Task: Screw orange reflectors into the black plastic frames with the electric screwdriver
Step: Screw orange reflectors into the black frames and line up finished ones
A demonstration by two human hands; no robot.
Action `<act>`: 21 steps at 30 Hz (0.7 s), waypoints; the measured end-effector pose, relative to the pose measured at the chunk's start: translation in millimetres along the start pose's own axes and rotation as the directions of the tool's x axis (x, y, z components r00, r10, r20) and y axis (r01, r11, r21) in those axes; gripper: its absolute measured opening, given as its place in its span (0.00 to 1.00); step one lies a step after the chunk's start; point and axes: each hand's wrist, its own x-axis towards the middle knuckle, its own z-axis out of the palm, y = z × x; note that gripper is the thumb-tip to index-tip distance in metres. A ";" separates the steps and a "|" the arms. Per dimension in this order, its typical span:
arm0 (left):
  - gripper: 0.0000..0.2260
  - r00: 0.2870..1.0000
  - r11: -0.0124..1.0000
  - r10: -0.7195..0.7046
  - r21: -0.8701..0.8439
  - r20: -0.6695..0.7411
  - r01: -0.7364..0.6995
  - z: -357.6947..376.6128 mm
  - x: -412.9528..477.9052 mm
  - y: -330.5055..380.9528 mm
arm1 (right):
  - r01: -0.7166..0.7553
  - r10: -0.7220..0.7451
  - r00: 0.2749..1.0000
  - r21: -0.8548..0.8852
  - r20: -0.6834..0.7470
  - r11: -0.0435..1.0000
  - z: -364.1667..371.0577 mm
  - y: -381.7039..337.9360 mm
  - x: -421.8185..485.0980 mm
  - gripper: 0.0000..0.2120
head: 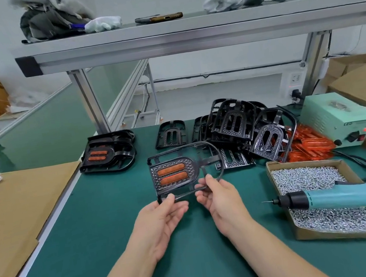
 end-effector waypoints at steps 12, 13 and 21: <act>0.03 0.945 0.986 0.165 0.079 -0.283 -0.149 -19.2 54.2 50.0 | 0.058 -0.014 0.978 -0.210 0.207 0.976 -8.0 11.5 1.3 0.12; 0.07 0.936 0.986 0.154 0.105 -0.316 -0.127 -28.0 62.2 58.8 | 0.073 -0.023 0.977 -0.231 0.211 0.970 -8.2 12.2 1.3 0.13; 0.13 0.792 0.963 0.225 0.251 -0.568 -0.094 -93.1 108.1 118.6 | 0.187 -0.088 0.962 -0.387 0.259 0.903 -6.4 15.6 -1.2 0.12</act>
